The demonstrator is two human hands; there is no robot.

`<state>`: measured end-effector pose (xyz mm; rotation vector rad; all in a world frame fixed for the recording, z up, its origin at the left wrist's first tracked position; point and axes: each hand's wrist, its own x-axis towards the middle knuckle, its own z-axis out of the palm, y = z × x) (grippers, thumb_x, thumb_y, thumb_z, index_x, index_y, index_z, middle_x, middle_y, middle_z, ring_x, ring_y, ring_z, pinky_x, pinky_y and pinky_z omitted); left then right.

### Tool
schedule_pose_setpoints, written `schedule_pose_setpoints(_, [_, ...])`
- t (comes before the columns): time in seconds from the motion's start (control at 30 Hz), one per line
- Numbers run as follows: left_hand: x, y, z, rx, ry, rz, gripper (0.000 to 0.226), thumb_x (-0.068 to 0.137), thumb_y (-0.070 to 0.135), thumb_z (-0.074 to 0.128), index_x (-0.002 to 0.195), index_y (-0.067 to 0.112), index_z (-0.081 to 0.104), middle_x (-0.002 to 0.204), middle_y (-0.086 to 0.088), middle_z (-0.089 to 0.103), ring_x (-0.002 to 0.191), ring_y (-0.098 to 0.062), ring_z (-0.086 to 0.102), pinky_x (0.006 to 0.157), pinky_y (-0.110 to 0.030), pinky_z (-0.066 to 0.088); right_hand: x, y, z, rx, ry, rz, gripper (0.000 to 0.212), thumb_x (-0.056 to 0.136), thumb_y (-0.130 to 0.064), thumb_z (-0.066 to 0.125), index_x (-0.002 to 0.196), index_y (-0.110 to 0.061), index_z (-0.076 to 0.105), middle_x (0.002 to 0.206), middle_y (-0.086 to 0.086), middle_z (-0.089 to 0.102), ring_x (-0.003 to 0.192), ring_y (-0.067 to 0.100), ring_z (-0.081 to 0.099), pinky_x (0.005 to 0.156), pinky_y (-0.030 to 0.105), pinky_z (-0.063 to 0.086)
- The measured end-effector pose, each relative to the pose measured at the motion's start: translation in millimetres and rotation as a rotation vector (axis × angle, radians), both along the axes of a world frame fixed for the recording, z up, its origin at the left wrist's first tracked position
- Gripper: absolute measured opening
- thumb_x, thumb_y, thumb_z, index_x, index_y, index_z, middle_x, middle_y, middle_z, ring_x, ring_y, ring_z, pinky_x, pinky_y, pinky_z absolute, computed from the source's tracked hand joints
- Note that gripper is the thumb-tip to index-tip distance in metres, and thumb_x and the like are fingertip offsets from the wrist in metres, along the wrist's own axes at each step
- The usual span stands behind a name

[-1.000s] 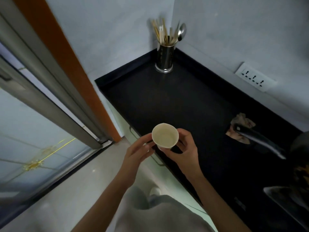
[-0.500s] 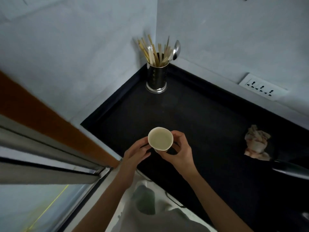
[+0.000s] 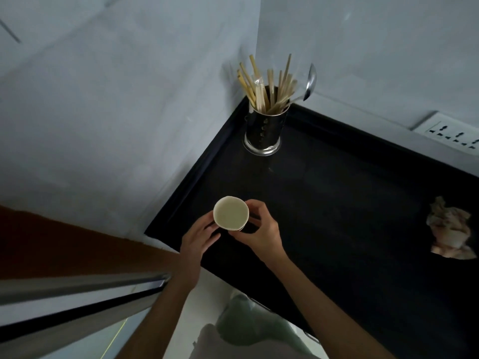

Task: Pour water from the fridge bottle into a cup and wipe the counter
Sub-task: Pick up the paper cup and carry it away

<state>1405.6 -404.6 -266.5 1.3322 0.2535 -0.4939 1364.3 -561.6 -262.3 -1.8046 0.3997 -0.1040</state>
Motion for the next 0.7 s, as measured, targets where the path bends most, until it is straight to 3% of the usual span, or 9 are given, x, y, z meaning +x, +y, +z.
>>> schedule_pose_setpoints(0.13, [15.4,9.3,-8.0,0.010,0.035,0.021,0.029,0.094,-0.004,0.050,0.118,0.005,0.062,0.121,-0.012,0.064,0.113,-0.024,0.063,0.089,-0.030,0.056,19.1,10.6,-9.2,0.010,0.020,0.021,0.061,0.066,-0.015,0.085,0.113,-0.032,0.050,0.112,-0.017,0.060,0.107,-0.003,0.058,0.092,0.014,0.047])
schedule_pose_setpoints(0.27, [26.0,12.0,-9.1,0.012,0.083,0.040,0.027,0.094,-0.006,0.048,0.111,0.009,0.063,0.111,-0.004,0.066,0.100,-0.014,0.065,0.083,-0.023,0.057,28.0,18.2,-19.7,0.013,0.032,0.023,0.063,0.065,-0.015,0.086,0.115,-0.028,0.051,0.114,-0.015,0.061,0.109,-0.001,0.059,0.093,0.017,0.048])
schedule_pose_setpoints(0.5, [32.6,19.3,-16.3,0.017,0.149,-0.019,0.030,0.097,-0.007,0.039,0.118,0.006,0.056,0.111,-0.004,0.064,0.099,-0.012,0.064,0.080,-0.021,0.055,31.5,19.1,-28.7,-0.013,0.042,0.025,0.063,0.068,-0.017,0.085,0.121,-0.025,0.053,0.118,-0.013,0.062,0.111,0.002,0.059,0.096,0.022,0.049])
schedule_pose_setpoints(0.7, [37.2,18.3,-12.0,0.035,0.135,-0.007,0.030,0.095,-0.005,0.045,0.102,0.016,0.064,0.109,-0.003,0.066,0.103,-0.016,0.064,0.087,-0.027,0.053,37.1,19.6,-29.6,-0.021,0.065,0.027,0.063,0.068,-0.019,0.086,0.122,-0.026,0.053,0.119,-0.010,0.063,0.111,0.003,0.060,0.094,0.023,0.050])
